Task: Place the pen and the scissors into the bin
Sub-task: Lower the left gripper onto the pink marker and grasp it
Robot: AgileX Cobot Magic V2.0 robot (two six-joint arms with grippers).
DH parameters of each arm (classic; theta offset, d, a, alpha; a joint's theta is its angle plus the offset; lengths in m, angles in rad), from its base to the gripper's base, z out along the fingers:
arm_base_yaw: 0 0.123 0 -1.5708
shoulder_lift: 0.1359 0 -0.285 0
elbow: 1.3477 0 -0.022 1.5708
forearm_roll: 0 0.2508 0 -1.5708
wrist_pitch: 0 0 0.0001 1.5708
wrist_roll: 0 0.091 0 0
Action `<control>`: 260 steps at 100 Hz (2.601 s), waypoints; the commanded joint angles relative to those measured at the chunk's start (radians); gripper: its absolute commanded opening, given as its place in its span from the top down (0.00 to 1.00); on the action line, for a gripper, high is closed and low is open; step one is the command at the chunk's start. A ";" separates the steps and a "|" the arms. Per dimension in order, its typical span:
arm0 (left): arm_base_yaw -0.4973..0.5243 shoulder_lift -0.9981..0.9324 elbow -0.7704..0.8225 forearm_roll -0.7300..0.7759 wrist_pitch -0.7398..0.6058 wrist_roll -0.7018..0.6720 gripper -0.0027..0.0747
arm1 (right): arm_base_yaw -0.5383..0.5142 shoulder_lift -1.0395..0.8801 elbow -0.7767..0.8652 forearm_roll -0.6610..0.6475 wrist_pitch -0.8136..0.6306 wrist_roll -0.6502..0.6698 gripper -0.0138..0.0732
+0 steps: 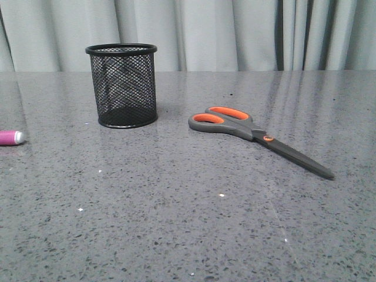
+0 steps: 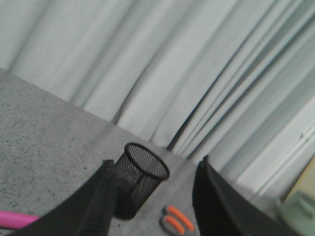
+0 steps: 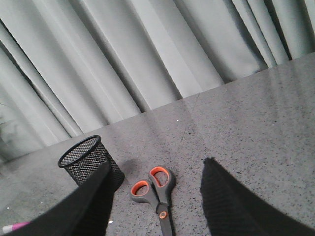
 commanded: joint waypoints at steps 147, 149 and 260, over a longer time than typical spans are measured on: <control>-0.175 1.283 -0.897 1.055 0.796 0.826 0.47 | 0.053 0.191 -0.140 -0.178 0.155 -0.060 0.41; -0.175 1.287 -0.897 1.053 0.801 0.839 0.47 | 0.055 0.191 -0.140 -0.178 0.155 -0.060 0.41; -0.157 1.493 -0.897 0.984 0.679 0.903 0.49 | 0.071 0.200 -0.140 -0.209 0.158 -0.060 0.41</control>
